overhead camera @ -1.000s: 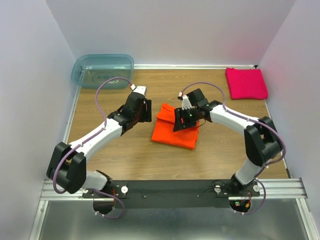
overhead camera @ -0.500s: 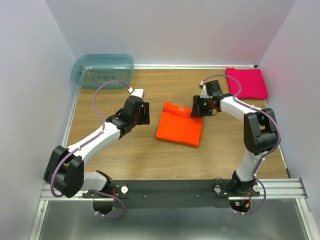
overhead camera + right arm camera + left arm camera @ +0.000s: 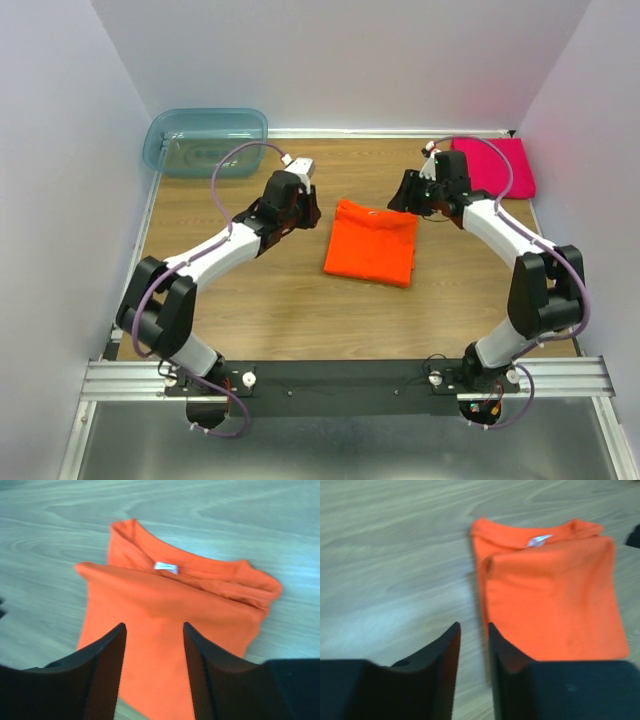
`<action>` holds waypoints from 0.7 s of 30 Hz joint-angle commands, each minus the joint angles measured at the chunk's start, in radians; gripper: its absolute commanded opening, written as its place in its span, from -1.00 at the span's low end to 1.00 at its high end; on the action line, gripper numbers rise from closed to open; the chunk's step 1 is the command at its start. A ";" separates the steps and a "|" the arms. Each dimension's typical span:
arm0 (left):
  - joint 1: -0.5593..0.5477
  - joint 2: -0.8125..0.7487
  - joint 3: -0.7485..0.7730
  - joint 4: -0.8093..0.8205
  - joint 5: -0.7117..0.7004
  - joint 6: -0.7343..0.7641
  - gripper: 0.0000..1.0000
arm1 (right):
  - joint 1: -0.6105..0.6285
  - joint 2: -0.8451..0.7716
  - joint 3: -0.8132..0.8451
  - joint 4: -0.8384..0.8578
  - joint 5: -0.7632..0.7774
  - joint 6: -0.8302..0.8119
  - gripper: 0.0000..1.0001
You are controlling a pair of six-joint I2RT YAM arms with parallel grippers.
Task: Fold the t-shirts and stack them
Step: Fold the tshirt
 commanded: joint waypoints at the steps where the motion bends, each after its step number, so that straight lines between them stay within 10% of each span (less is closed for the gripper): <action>1: -0.002 0.085 0.070 0.133 0.224 0.022 -0.35 | 0.002 -0.013 -0.056 0.066 -0.109 0.029 0.05; 21: 0.080 0.729 0.377 0.366 0.483 -0.162 -0.70 | -0.263 0.419 -0.277 0.770 -0.549 0.334 -0.36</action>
